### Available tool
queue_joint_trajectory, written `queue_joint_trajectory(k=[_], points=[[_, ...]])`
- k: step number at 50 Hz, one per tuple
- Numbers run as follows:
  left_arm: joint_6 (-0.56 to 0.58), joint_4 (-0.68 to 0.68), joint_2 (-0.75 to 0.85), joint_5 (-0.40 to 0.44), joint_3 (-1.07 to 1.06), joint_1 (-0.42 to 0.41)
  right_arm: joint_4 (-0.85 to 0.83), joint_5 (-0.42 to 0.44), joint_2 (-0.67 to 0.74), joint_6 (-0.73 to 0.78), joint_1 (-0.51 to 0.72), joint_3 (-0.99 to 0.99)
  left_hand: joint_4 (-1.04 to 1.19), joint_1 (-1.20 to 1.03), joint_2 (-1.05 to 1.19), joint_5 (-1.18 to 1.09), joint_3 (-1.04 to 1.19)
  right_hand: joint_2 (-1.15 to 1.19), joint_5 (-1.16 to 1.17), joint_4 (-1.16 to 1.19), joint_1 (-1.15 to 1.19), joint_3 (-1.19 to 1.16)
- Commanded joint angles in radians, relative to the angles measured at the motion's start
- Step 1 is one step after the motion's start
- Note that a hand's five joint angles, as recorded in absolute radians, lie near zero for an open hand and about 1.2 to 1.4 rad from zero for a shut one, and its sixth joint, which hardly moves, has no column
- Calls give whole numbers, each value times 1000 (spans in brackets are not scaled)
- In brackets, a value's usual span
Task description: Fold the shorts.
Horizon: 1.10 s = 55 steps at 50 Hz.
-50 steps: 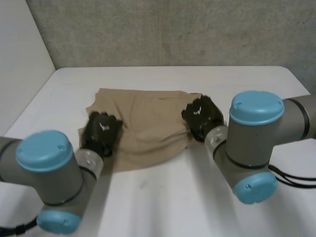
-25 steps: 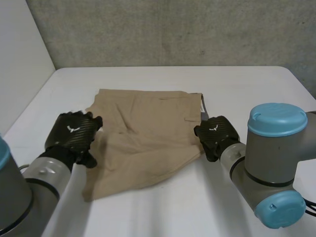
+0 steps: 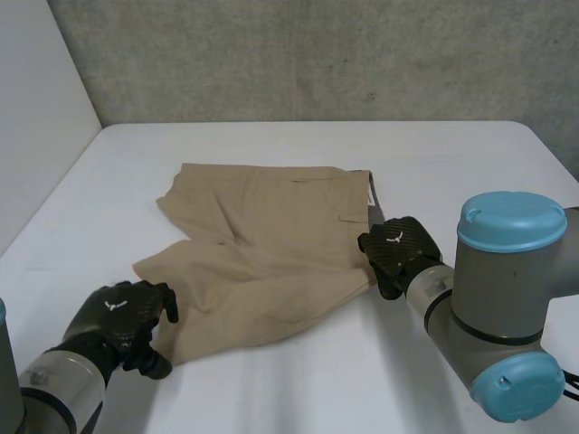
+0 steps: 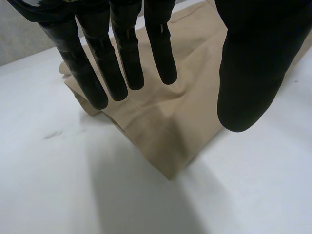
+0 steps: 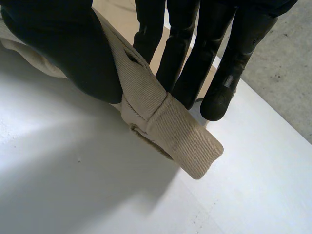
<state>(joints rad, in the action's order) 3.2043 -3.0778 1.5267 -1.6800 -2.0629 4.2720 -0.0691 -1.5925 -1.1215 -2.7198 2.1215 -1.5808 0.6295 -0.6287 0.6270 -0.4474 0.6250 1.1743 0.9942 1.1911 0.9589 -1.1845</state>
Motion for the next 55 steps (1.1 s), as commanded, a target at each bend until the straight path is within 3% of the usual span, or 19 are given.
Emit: queue_joint_trajectory(k=[1, 22, 24, 26, 29, 32, 37, 38, 41, 46, 49, 50, 55], points=[[5, -80, 91, -3, -2, 11, -1, 0, -6, 0, 0, -8, 171, -172, 174, -179, 176, 222, 227, 205, 437, -212], [8, -163, 299, -4, 72, 11, -1, 3, -21, -8, -2, -16, 180, -181, 182, -187, 184, 222, 227, 205, 437, -212], [11, -171, 316, -6, 76, 11, -1, 3, -21, -8, -2, -16, 268, -269, 271, -276, 273, 222, 227, 205, 437, -212], [20, -180, 331, -12, 79, 11, -1, 2, -21, -8, -2, -16, 691, -692, 694, -699, 696, 222, 227, 205, 437, -212], [28, -196, 316, -26, 83, 6, -1, 2, -26, -8, -3, -16, 767, -768, 769, -774, 771, 222, 227, 205, 437, -212], [31, -197, 177, -73, 75, -3, -1, 0, -38, -5, -3, -19, 767, -768, 769, -774, 771, 222, 227, 205, 437, -212], [34, -193, 47, -79, 72, -7, 57, 9, -70, 32, -2, -24, 767, -768, 769, -774, 771, 222, 227, 205, 437, -212], [66, -149, -52, -66, 75, -9, 87, 14, -87, 51, -2, -18, 767, -768, 769, -774, 771, 222, 227, 205, 437, -212], [133, -76, -109, -46, 76, -6, 144, 28, -113, 95, -2, -10, 767, -768, 769, -774, 771, 222, 227, 205, 437, -212], [329, 150, -175, -7, 75, -11, 335, 62, -164, 294, -3, -8, 767, -768, 769, -774, 771, 222, 227, 205, 437, -212], [367, 217, -192, -6, 72, -11, 396, 72, -181, 342, -6, -8, 767, -768, 769, -774, 771, 222, 227, 205, 437, -212], [397, 299, -219, -1, 70, -9, 469, 81, -199, 389, -14, -8, 767, -768, 769, -774, 771, 222, 227, 205, 437, -212], [401, 357, -253, 3, 46, 5, 580, 95, -204, 414, -48, -44, 767, -768, 769, -774, 771, 222, 227, 205, 437, -212]])
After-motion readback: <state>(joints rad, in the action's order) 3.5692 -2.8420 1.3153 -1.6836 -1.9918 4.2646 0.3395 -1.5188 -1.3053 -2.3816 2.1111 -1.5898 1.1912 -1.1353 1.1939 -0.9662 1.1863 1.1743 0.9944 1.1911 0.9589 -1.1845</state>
